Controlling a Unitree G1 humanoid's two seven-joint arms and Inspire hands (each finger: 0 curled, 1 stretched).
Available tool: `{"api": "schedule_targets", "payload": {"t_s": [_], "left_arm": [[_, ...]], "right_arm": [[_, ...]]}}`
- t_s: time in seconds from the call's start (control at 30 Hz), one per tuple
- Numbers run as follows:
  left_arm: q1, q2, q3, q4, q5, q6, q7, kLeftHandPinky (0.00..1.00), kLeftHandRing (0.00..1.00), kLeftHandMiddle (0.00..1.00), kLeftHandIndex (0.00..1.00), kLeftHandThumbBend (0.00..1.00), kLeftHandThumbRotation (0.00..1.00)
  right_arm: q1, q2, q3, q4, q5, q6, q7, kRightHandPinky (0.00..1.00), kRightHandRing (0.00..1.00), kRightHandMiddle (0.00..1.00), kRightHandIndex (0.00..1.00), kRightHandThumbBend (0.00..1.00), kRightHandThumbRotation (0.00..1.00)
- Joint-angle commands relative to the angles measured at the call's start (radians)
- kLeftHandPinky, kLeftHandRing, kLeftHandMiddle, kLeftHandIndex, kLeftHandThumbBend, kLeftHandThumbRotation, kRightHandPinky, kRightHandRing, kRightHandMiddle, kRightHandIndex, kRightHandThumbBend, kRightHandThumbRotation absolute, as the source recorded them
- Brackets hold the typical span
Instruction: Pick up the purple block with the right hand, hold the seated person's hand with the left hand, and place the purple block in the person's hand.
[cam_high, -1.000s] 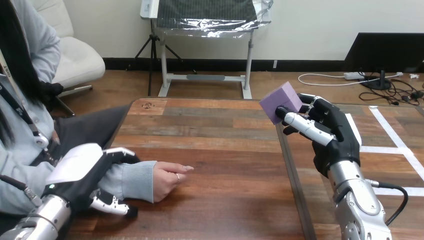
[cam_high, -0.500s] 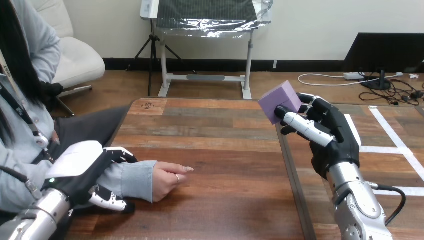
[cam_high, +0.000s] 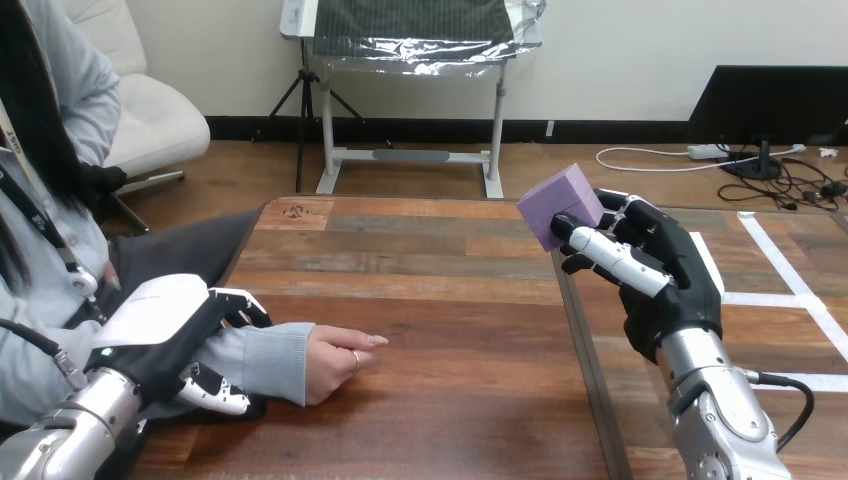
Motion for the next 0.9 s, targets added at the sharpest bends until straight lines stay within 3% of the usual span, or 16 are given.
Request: {"api": "schedule_targets", "payload": {"t_s": [0.0,0.87], "left_arm": [[-0.052,0.006,-0.038,0.051,0.015,0.002,0.009,0.49,0.54,0.59,0.6,1.0,0.05],[-0.07,-0.026,-0.091,0.108,0.005,-0.028,0.105,0.26,0.32,0.39,0.38,0.93,0.0]], "right_arm": [[-0.033,0.001,0.003,-0.083,0.015,0.004,0.008,0.33,0.39,0.48,0.48,0.63,0.0],[-0.002,0.0,0.012,-0.13,0.009,0.04,0.019,0.33,0.4,0.49,0.5,0.62,0.0]]}}
